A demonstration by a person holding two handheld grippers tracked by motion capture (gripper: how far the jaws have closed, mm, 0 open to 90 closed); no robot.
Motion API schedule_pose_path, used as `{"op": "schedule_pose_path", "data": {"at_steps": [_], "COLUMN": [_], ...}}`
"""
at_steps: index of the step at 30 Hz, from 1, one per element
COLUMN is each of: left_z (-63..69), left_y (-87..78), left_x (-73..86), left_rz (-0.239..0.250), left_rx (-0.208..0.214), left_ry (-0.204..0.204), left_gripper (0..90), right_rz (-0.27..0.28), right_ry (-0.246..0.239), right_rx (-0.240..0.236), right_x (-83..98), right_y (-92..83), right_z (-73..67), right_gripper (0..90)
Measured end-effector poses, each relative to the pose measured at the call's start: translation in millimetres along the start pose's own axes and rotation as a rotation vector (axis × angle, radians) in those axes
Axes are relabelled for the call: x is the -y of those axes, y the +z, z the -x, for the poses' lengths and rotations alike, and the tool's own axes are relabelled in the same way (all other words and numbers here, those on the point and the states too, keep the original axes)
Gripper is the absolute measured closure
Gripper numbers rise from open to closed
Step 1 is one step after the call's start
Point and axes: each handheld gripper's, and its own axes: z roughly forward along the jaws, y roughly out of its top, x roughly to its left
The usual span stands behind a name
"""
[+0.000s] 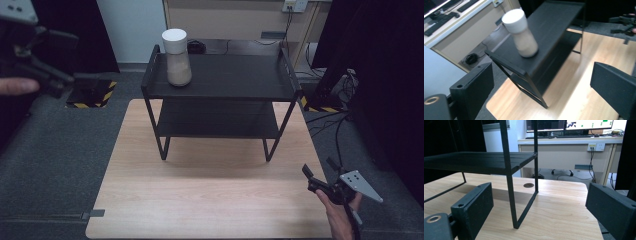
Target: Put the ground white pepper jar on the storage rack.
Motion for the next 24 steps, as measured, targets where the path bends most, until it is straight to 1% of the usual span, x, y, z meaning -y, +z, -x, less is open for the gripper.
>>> {"op": "schedule_pose_path", "data": {"at_steps": [1, 4, 6, 10, 13, 15, 18, 20, 22, 24], "left_z": [2.7, 11.2, 14.9, 17.4, 18.0, 16.8, 17.0, 16.2, 16.7, 15.7], "left_y": [-2.5, -11.6, -14.9, -17.9, -15.9, -12.8, -6.8, -3.9, -1.6, -0.1], "left_x": [4.0, 23.3, 31.9, 41.7, 44.1, 45.7, 43.7, 44.2, 42.8, 42.7], "left_rz": [0.003, 0.043, 0.051, 0.049, 0.038, 0.034, 0.009, 0.014, 0.009, 0.013], "left_rx": [-0.003, 0.009, 0.008, 0.008, -0.005, 0.000, -0.003, 0.003, 0.003, 0.008], "left_ry": [0.001, -0.002, -0.007, -0.016, -0.022, -0.028, -0.018, -0.022, -0.013, -0.017], "left_gripper": [4.1, 4.1, 4.2, 4.1, 4.0, 3.7, 3.7, 3.6, 3.6, 3.6], "right_rz": [0.000, 0.002, 0.002, -0.005, -0.005, -0.006, -0.007, -0.005, -0.001, -0.003], "right_ry": [0.000, -0.006, -0.004, -0.008, -0.009, -0.008, -0.003, -0.007, -0.006, -0.004], "right_rx": [0.000, -0.001, 0.003, -0.001, -0.001, 0.001, 0.003, 0.004, 0.006, 0.006], "right_x": [-0.2, -0.4, -0.3, -1.1, -1.3, -1.1, -1.4, -1.7, -1.5, -1.4], "right_y": [-0.3, -0.8, -0.7, -0.2, 0.1, -0.4, -1.2, -1.5, -2.0, -2.2], "right_z": [-0.8, -1.6, -2.3, -3.4, -4.6, -5.3, -5.8, -6.1, -6.2, -5.9], "right_gripper": [7.6, 7.6, 7.6, 7.6, 7.6, 7.6, 7.6, 7.6, 7.6, 7.6]}}
